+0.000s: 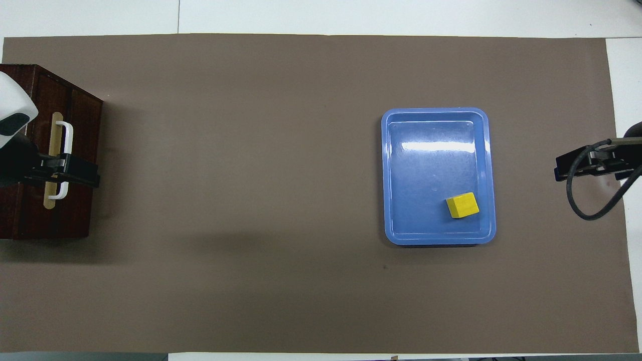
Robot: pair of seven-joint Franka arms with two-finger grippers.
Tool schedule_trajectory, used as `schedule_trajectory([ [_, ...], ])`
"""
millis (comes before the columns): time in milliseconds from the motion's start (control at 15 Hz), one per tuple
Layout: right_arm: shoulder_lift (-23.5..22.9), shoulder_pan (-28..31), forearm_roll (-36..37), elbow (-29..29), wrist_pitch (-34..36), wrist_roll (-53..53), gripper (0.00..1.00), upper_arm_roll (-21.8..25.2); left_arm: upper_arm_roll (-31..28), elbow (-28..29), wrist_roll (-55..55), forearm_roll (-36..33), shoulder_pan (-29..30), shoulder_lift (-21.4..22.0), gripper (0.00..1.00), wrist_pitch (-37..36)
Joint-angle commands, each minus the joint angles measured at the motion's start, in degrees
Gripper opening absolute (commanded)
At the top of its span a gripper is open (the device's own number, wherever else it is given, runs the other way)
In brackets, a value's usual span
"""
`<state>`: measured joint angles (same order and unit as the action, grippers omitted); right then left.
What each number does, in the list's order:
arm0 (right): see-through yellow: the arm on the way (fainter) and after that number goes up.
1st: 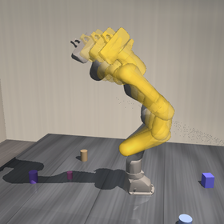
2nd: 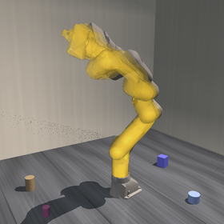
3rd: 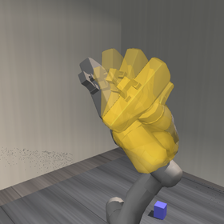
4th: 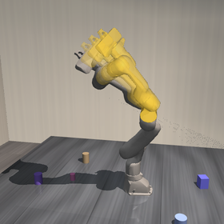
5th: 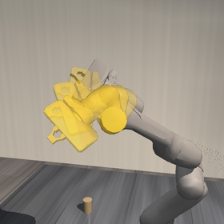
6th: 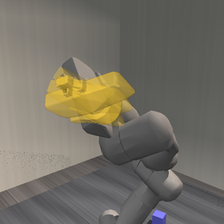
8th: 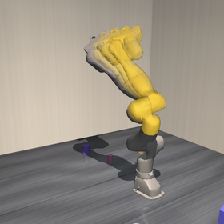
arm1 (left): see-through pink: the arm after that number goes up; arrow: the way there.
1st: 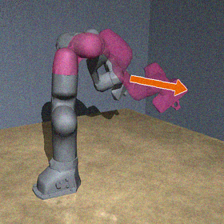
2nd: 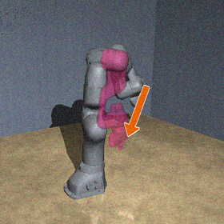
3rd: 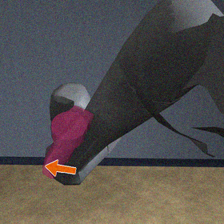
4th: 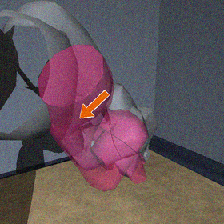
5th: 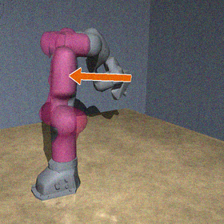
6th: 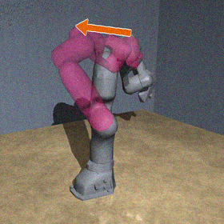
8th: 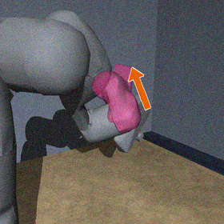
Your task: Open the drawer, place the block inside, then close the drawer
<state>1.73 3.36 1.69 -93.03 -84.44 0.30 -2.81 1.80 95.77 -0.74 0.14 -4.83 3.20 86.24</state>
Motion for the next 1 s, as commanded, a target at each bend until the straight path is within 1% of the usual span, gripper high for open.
schedule_trajectory([
  [0, 0.99, 0.42, 0.69, -0.84, -0.63, 0.58, 1.00, -0.35, -0.48, 1.08, 0.47, 0.47, -0.09, 0.94, 1.00, 0.42],
  [600, 1.08, 0.33, 0.34, -1.18, -0.72, 1.19, 1.00, -0.44, -0.48, 1.00, 0.56, 0.39, -0.36, 0.94, 1.00, 0.77],
  [733, 1.52, 1.47, -3.51, -2.32, -0.55, 6.87, 1.00, 0.00, -0.48, 0.91, 0.47, 0.39, -0.44, 0.85, 1.00, 1.03],
  [933, 3.18, 4.37, -10.45, -8.28, -0.81, 21.28, 1.00, 0.00, -0.48, 0.91, 0.21, 0.39, -0.53, 0.85, 1.00, 0.95],
])
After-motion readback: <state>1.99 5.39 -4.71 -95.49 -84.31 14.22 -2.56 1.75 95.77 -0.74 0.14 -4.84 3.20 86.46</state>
